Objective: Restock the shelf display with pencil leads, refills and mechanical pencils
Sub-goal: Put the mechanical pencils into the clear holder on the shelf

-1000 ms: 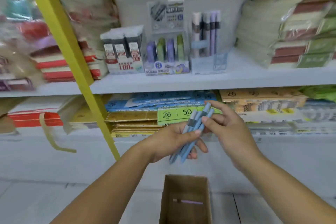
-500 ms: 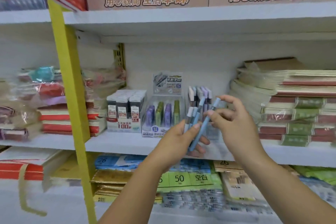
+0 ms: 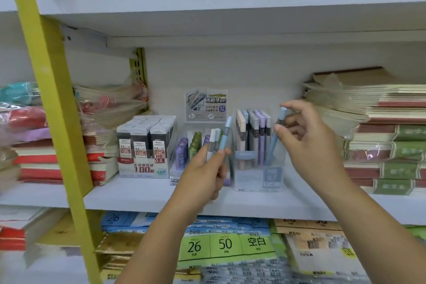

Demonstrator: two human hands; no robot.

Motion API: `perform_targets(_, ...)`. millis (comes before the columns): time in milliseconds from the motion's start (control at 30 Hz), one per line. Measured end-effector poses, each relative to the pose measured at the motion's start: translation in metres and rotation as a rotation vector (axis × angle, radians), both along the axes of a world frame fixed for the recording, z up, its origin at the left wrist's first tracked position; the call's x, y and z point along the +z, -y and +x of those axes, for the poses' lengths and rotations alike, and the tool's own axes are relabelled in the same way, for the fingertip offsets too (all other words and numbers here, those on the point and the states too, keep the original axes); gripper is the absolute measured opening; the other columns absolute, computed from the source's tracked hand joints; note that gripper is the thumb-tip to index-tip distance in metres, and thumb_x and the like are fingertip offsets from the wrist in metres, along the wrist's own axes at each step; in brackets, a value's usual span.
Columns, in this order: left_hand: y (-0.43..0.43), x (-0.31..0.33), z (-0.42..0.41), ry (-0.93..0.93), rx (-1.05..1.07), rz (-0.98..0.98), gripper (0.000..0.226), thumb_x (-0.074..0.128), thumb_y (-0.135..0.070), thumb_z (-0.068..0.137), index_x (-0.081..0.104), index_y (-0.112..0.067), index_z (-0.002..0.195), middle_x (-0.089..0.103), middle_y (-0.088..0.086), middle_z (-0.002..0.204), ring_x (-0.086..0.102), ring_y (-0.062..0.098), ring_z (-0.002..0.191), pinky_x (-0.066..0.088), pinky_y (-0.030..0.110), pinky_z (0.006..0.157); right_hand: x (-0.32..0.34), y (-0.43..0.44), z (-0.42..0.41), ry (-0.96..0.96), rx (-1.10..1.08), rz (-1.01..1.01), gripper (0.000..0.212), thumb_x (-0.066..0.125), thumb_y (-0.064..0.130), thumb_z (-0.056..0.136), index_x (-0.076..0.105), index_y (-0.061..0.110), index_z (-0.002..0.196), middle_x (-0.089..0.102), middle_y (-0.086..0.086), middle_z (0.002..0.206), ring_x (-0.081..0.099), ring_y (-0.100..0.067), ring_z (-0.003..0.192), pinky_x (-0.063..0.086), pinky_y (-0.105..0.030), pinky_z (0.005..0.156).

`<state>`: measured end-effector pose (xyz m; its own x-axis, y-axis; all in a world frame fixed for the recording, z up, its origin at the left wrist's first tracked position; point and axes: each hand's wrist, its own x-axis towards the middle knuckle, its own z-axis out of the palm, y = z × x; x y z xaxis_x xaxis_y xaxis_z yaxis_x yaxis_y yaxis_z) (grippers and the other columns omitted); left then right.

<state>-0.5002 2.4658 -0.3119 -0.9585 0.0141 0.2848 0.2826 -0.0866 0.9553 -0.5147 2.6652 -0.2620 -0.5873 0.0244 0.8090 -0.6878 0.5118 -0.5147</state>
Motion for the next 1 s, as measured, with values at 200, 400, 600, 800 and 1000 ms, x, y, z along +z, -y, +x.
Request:
perform_targets(200,-0.005,-0.001,0.003,-0.049,0.022,-0.004,0.019,0.05,-0.037,0.101,0.061,-0.024,0.11,0.05,-0.002,0.065,0.032,0.009,0.04,0.026,0.022,0.04,0.015,0.004,0.011,-0.126,0.084,-0.129,0.04,0.068,0.015,0.088,0.047,0.044,0.107,0.065,0.01,0.086,0.066,-0.004,0.079,0.054,-0.017,0.067)
perform_targets(400,-0.006,0.0,0.004,-0.041,0.014,0.018,0.018,0.049,-0.035,0.102,0.063,-0.029,0.112,0.051,-0.004,0.062,0.033,0.007,0.041,0.027,0.022,0.04,0.008,0.029,0.008,-0.132,0.041,-0.025,0.044,0.068,0.017,0.088,0.044,0.049,0.106,0.064,0.016,0.086,0.061,0.004,0.08,0.045,-0.005,0.066)
perform_targets(600,-0.003,-0.003,0.004,-0.034,-0.015,0.056,0.019,0.049,-0.034,0.103,0.065,-0.03,0.111,0.052,-0.002,0.063,0.032,0.008,0.04,0.026,0.021,0.039,-0.008,0.035,-0.008,-0.078,-0.056,0.109,0.03,0.068,0.018,0.088,0.055,0.037,0.107,0.066,0.004,0.087,0.058,-0.002,0.074,0.04,-0.008,0.062)
perform_targets(800,0.001,-0.007,0.001,-0.003,-0.006,0.112,0.02,0.05,-0.032,0.103,0.069,-0.036,0.104,0.049,0.001,0.064,0.032,0.009,0.04,0.025,0.02,0.037,-0.002,0.033,-0.011,-0.067,-0.111,0.142,0.02,0.068,0.024,0.088,0.06,0.027,0.107,0.069,0.007,0.085,0.063,-0.01,0.079,0.049,-0.022,0.064)
perform_targets(1000,0.005,-0.007,0.001,-0.006,-0.016,0.12,0.022,0.05,-0.032,0.103,0.07,-0.039,0.104,0.05,0.001,0.064,0.031,0.009,0.04,0.026,0.02,0.037,-0.003,0.038,-0.013,-0.126,-0.177,0.196,0.017,0.067,0.022,0.087,0.063,0.024,0.104,0.057,0.013,0.086,0.055,-0.012,0.082,0.05,-0.035,0.066)
